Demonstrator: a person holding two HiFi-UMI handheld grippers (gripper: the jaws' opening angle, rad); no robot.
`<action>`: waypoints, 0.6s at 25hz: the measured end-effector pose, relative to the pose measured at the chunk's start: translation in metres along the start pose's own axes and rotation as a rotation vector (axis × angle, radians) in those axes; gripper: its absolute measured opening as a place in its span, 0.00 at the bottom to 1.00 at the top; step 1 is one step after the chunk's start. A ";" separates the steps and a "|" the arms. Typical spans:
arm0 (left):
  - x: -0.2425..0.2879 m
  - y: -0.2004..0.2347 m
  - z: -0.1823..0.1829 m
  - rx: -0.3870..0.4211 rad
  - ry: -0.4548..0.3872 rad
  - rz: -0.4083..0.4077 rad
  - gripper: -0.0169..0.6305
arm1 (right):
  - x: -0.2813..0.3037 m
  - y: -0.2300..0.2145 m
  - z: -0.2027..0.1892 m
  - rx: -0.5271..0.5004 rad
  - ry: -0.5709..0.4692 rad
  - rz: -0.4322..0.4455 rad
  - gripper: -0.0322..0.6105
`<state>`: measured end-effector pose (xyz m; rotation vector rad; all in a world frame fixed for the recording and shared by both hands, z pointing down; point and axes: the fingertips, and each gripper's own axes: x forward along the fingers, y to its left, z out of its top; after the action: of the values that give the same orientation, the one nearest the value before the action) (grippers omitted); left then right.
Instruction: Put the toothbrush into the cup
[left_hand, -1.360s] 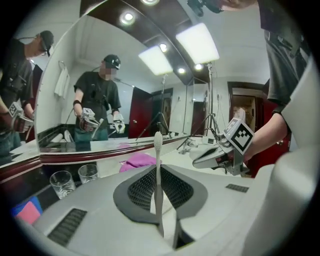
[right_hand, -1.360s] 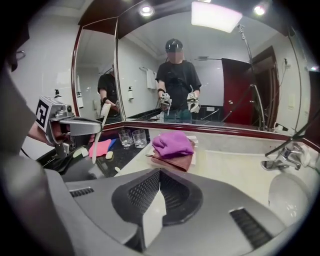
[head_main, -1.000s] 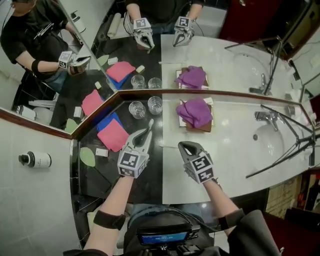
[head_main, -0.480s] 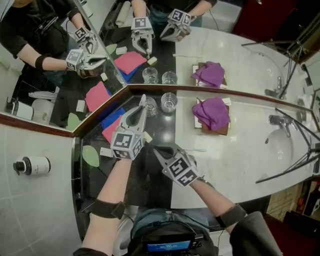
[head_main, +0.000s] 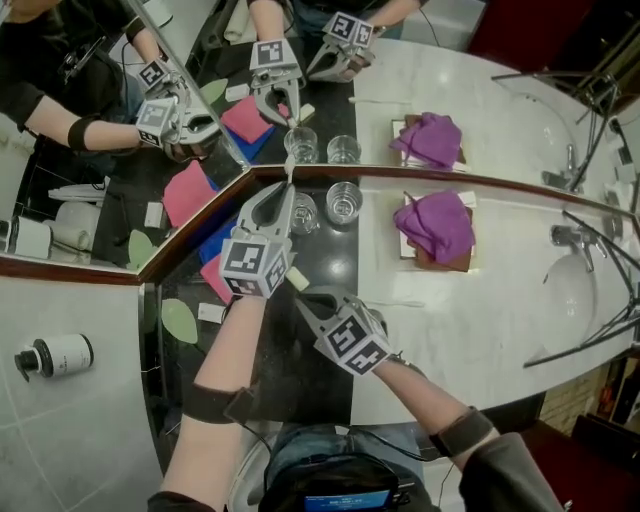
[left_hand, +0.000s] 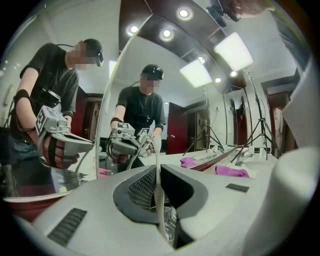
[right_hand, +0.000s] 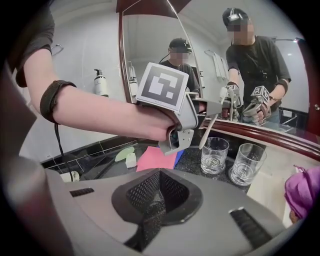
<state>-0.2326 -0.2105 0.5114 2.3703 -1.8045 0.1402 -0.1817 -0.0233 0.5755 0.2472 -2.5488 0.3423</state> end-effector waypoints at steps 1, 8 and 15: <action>0.002 0.001 0.001 0.001 -0.007 -0.002 0.05 | 0.002 -0.001 0.000 0.003 0.000 0.000 0.07; 0.006 0.004 0.011 -0.009 -0.047 -0.008 0.05 | 0.006 -0.001 -0.005 0.024 0.010 0.001 0.07; 0.007 0.010 0.014 -0.038 -0.063 0.000 0.05 | 0.012 0.001 -0.004 0.021 0.013 0.004 0.07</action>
<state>-0.2412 -0.2222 0.4993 2.3743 -1.8179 0.0309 -0.1895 -0.0221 0.5850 0.2469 -2.5346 0.3712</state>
